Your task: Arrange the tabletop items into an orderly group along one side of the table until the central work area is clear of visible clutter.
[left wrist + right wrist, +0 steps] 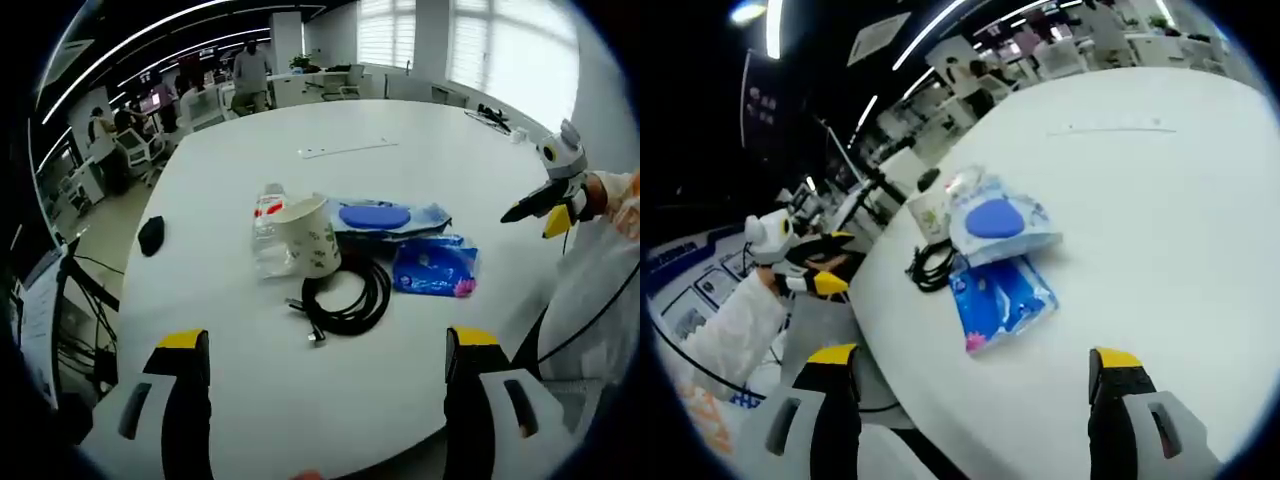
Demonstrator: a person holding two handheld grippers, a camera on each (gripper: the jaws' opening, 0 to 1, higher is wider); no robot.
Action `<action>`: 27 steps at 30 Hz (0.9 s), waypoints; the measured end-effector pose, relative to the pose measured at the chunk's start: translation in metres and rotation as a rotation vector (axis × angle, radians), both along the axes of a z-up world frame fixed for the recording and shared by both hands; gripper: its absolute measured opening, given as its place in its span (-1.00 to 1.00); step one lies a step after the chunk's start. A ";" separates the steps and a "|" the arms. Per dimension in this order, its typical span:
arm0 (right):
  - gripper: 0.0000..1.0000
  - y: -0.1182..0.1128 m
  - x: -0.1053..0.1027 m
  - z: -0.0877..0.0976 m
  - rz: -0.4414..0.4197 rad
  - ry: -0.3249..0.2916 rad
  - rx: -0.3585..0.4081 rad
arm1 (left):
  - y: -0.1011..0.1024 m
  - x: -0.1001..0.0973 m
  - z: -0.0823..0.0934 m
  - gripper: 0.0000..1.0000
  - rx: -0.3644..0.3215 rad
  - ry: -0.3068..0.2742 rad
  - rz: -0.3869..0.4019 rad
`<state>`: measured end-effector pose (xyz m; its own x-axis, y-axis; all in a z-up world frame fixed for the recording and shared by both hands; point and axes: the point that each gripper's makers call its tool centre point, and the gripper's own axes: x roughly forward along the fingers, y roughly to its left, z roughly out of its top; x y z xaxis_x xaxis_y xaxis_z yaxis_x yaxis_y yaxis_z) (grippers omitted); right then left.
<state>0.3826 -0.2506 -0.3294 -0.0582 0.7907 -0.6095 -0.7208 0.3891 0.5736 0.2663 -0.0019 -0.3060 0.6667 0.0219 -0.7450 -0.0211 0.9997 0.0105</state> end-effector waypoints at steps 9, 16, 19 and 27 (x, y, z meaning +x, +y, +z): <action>0.93 -0.001 -0.002 0.001 0.007 0.002 -0.001 | -0.001 -0.002 0.001 1.00 0.002 0.002 0.014; 0.92 -0.002 -0.001 0.000 0.010 0.006 -0.003 | -0.009 -0.002 0.006 1.00 0.001 0.006 0.019; 0.92 -0.003 0.000 0.000 0.003 0.011 -0.001 | -0.008 -0.001 0.005 1.00 0.001 0.005 0.018; 0.92 -0.004 0.000 -0.001 -0.001 0.017 -0.005 | -0.011 0.000 0.008 1.00 -0.002 0.004 0.016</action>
